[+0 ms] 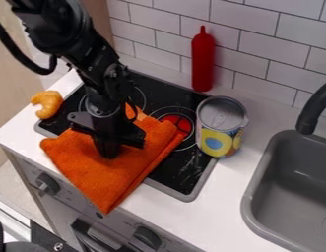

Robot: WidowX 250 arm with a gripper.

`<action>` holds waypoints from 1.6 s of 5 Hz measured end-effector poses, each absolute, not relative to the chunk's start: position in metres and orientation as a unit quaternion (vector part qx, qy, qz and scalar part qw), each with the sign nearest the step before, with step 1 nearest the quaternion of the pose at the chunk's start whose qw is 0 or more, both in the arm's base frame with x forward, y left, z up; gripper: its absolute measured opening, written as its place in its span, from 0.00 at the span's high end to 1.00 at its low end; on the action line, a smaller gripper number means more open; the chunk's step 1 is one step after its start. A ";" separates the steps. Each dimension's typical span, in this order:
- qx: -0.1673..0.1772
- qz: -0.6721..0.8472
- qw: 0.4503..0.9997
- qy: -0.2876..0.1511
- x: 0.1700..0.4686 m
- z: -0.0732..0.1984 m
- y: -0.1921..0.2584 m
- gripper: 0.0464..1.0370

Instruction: Put the orange object

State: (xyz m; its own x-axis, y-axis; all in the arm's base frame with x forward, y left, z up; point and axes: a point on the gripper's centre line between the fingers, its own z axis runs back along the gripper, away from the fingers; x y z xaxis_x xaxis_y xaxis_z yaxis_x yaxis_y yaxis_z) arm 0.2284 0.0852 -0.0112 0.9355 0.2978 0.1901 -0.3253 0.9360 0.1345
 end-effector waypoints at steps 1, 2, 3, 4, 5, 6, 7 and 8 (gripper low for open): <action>0.071 0.186 0.975 -0.098 0.238 -0.007 0.089 0.99; 0.054 0.195 0.972 -0.116 0.252 0.004 0.093 0.99; 0.030 0.195 0.973 -0.118 0.255 0.025 0.097 0.99; 0.001 0.201 0.974 -0.102 0.254 0.046 0.103 0.99; -0.011 0.214 0.972 -0.097 0.260 0.061 0.109 0.99; 0.020 0.246 0.961 -0.124 0.277 0.051 0.118 0.99; 0.042 0.274 0.947 -0.164 0.307 0.037 0.135 0.99; 0.061 0.298 0.936 -0.175 0.331 0.030 0.153 0.98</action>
